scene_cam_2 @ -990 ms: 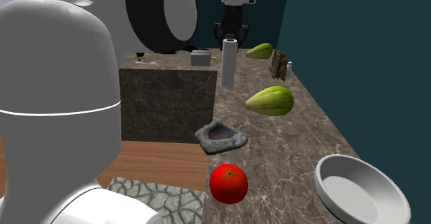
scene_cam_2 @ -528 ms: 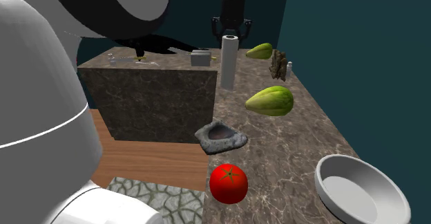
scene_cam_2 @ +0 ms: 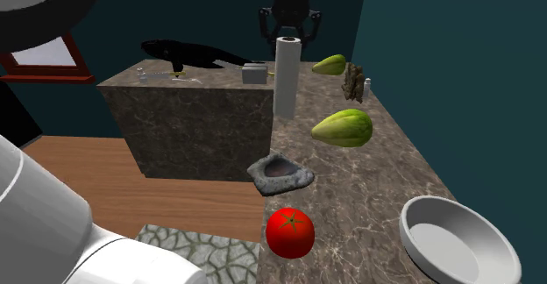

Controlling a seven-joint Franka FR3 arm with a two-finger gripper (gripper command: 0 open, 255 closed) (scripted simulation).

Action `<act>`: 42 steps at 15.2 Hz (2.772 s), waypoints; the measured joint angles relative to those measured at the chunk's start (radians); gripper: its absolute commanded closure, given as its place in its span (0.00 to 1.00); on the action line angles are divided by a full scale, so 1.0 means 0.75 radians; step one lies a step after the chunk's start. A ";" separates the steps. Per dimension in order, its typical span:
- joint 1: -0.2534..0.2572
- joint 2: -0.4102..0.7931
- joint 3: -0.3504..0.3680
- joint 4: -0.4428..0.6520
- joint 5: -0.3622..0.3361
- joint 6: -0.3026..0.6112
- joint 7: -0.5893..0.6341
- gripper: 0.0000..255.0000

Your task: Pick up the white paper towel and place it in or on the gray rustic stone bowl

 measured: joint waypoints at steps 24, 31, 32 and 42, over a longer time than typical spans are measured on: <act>-0.018 -0.159 -0.009 -0.500 -0.038 0.342 -0.014 1.00; -0.022 -0.156 -0.016 -0.618 -0.040 0.463 -0.021 1.00; -0.022 -0.156 -0.016 -0.623 -0.040 0.467 -0.020 1.00; -0.022 -0.155 -0.016 -0.628 -0.039 0.474 -0.020 0.00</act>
